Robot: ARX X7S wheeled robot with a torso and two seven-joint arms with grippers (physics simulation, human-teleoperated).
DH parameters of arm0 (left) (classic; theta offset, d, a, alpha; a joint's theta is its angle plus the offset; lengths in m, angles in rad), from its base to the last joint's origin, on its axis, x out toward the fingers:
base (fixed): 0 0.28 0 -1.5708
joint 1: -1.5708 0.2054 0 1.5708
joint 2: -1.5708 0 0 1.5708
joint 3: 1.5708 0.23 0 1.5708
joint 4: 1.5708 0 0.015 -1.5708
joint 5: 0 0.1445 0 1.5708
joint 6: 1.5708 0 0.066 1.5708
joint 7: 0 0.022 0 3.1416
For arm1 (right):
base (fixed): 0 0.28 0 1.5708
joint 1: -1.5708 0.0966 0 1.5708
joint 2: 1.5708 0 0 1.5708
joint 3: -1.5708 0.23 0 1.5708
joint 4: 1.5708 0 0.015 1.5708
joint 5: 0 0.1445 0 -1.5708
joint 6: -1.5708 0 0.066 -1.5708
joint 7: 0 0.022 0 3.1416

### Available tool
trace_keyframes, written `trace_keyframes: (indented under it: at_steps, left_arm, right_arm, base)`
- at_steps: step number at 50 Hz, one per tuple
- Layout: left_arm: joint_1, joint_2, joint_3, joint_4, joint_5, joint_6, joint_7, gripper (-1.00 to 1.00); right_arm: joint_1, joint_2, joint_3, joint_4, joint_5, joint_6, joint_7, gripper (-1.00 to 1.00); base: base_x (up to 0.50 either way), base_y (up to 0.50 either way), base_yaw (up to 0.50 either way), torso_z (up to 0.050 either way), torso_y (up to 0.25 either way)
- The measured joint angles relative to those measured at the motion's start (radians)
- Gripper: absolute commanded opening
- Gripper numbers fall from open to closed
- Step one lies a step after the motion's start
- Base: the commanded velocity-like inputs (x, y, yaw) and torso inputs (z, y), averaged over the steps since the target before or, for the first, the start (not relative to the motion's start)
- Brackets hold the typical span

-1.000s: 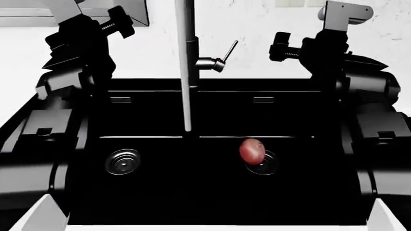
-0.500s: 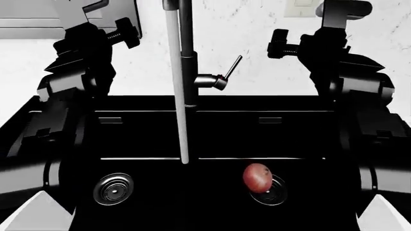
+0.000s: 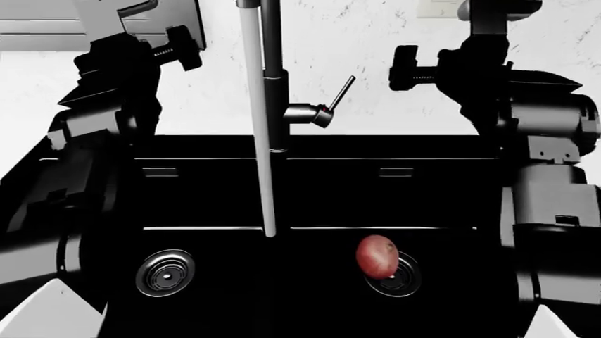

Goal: Pick the bell peppers and zucchinis from the sink and place them in one bowl. Place the pomegranate in the other bowl. Then turn off the sink faucet.

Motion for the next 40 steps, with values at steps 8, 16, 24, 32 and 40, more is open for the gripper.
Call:
trace_keyframes:
  at_steps: [8,16,24,32,40]
  left_arm:
    - [-0.001,-0.006,0.005,-0.001,0.010,0.004,0.007,1.00]
    - [0.000,-0.011,0.006,-0.002,0.012,0.005,0.010,1.00]
    - [-0.003,-0.015,0.006,-0.002,0.011,0.009,0.015,1.00]
    - [-0.002,-0.018,0.003,-0.002,0.009,0.014,0.020,1.00]
    - [0.002,-0.020,-0.001,-0.002,0.007,0.020,0.024,1.00]
  right_arm:
    - [-0.043,0.025,-0.024,-0.275,0.012,0.238,-0.016,1.00]
    - [-0.004,0.071,-0.127,-0.479,0.096,0.528,-0.059,1.00]
    - [0.146,0.208,-0.350,-0.555,0.652,0.720,0.280,1.00]
    - [0.232,0.308,-0.539,-0.580,1.251,0.793,0.669,1.00]
    - [0.256,0.384,-0.736,-0.588,1.739,0.788,0.980,1.00]
  base:
    - [0.00,0.00,0.00,0.000,-0.218]
    - [0.00,0.00,0.00,0.000,0.000]
    - [0.00,0.00,0.00,0.000,0.000]
    - [0.00,0.00,0.00,0.000,0.000]
    - [0.00,0.00,0.00,0.000,0.000]
